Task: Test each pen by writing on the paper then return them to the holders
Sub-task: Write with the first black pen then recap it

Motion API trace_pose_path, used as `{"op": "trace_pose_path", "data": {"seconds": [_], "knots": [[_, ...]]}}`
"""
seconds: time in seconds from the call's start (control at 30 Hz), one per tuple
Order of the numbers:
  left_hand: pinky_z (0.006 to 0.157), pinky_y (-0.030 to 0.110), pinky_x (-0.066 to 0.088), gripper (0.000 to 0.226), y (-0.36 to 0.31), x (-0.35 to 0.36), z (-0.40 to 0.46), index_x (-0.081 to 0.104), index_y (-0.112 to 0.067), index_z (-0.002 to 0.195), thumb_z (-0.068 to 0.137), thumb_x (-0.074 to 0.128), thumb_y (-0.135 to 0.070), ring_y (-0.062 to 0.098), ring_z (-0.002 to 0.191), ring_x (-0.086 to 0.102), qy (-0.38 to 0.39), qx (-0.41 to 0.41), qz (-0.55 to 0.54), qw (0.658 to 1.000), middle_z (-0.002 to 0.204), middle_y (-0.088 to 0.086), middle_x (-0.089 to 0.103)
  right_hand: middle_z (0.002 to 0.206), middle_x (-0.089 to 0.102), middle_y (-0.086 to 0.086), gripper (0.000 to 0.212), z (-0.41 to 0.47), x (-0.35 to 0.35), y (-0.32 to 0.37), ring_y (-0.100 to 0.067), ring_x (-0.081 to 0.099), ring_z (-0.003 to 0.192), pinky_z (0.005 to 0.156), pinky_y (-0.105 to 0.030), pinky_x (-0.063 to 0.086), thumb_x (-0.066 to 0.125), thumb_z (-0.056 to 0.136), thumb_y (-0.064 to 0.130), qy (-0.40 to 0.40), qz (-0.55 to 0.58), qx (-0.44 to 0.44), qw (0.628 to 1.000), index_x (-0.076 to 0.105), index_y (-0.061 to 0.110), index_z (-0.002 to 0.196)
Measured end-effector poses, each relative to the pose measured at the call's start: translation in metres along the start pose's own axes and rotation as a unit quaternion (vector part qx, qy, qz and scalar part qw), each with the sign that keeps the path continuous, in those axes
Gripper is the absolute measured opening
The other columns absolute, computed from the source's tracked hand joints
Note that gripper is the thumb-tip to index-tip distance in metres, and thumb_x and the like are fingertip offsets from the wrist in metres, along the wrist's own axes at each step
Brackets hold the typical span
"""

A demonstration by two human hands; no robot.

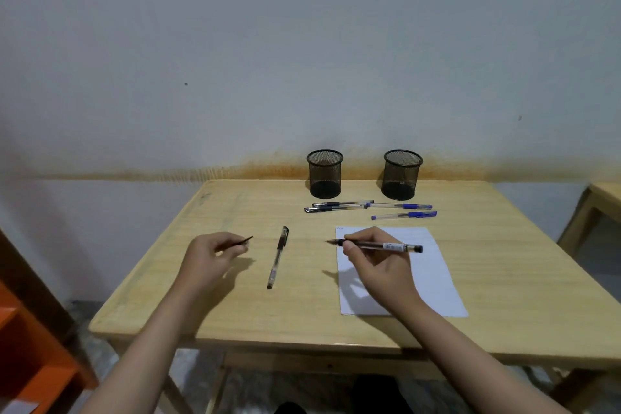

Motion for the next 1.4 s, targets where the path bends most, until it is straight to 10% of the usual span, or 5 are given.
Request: {"op": "trace_pose_path", "data": {"seconds": [0.37,0.7,0.93,1.1,1.4], "knots": [[0.088,0.035,0.032,0.02,0.036,0.033,0.012,0.071,-0.028,0.104,0.087,0.062,-0.021,0.014,0.112,0.051,0.01,-0.004,0.219,0.976,0.11,-0.009,0.06,0.08,0.069,0.005,0.009,-0.006,0.015,-0.021,0.001,0.066,0.078,0.065,-0.01,0.05,0.069,0.082,0.004,0.012,-0.015,0.053,0.998,0.069,0.014,0.082],[0.101,0.043,0.032,0.035,-0.004,0.048,-0.002,0.058,-0.025,0.124,0.09,0.055,-0.031,0.015,0.113,0.046,-0.031,0.057,0.164,0.984,0.117,-0.006,0.054,0.08,0.07,-0.001,0.012,0.01,-0.017,-0.034,-0.003,0.067,0.073,0.066,-0.015,0.053,0.067,0.083,0.002,-0.043,0.011,0.063,0.997,0.068,0.013,0.082],[0.105,0.034,0.035,0.052,-0.05,0.14,-0.012,0.05,-0.021,0.131,0.086,0.049,-0.047,0.013,0.121,0.043,0.11,0.119,0.114,0.98,0.125,-0.008,0.048,0.074,0.065,-0.002,0.015,0.036,-0.042,-0.048,-0.002,0.062,0.062,0.069,-0.034,0.054,0.063,0.086,0.001,-0.099,0.016,0.082,0.992,0.061,0.013,0.078],[0.114,0.04,0.02,0.062,-0.049,0.171,0.002,0.028,-0.019,0.144,0.091,0.045,-0.049,0.019,0.137,0.026,0.16,0.109,0.176,0.965,0.15,-0.003,0.03,0.065,0.061,-0.005,0.02,0.058,-0.053,-0.058,-0.001,0.061,0.05,0.053,-0.013,0.049,0.062,0.087,0.0,-0.13,0.022,0.101,0.986,0.055,0.012,0.072],[0.116,0.05,0.001,0.064,-0.04,0.201,0.013,0.015,-0.034,0.147,0.091,0.032,-0.058,0.015,0.144,0.005,0.212,0.119,0.285,0.927,0.158,-0.009,0.005,0.064,0.061,-0.009,0.018,0.111,-0.022,-0.108,-0.007,0.065,0.052,0.052,-0.02,0.054,0.064,0.084,0.001,-0.063,-0.002,0.174,0.983,0.055,0.007,0.07]]}}
Point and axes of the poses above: each hand's wrist, its own z-axis towards the middle knuckle, its own x-axis out of the palm, y = z × x, the point moved 10 cm from there along z, towards the middle knuckle
